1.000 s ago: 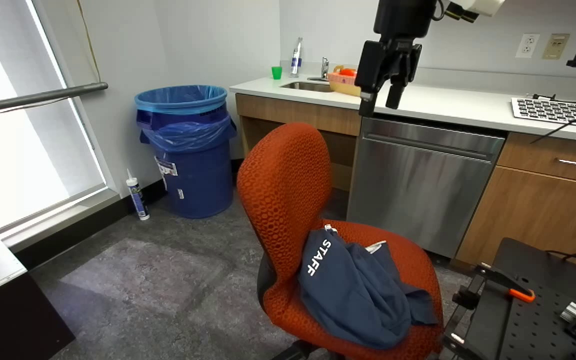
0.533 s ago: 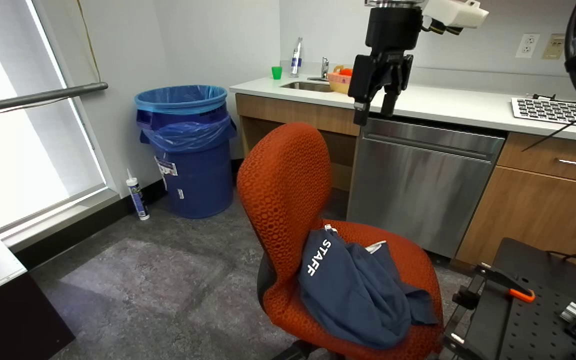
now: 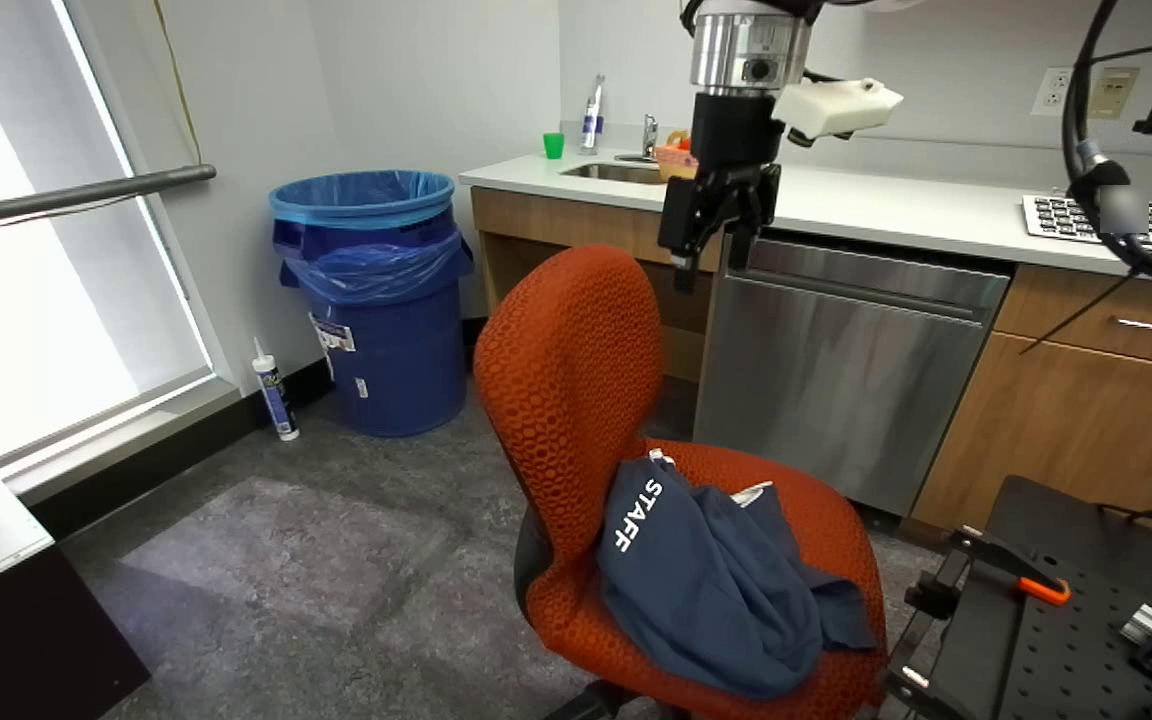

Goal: Pick up the shirt from the seat and hang it on the backrest of the chair

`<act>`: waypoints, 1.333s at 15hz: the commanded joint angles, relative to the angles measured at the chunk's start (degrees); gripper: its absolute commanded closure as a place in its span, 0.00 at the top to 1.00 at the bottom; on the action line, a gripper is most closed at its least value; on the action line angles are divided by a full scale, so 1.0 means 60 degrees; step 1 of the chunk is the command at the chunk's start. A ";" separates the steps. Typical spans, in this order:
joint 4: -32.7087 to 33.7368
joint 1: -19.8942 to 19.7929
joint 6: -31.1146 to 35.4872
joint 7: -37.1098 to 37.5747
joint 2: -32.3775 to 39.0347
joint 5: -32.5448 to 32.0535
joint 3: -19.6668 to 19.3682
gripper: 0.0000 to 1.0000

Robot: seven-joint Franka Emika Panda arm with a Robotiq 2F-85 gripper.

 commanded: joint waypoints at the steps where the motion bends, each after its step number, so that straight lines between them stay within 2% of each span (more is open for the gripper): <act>1: 0.0315 -0.0103 0.0532 0.0422 0.1036 -0.0461 0.0030 1.00; 12: 0.0218 -0.0121 0.2247 0.1022 0.3245 -0.2295 -0.0492 1.00; 18: 0.0344 -0.0021 0.2988 0.0957 0.4386 -0.2514 -0.0743 1.00; 20: 0.0361 0.0000 0.3049 0.0927 0.4419 -0.2380 -0.0778 1.00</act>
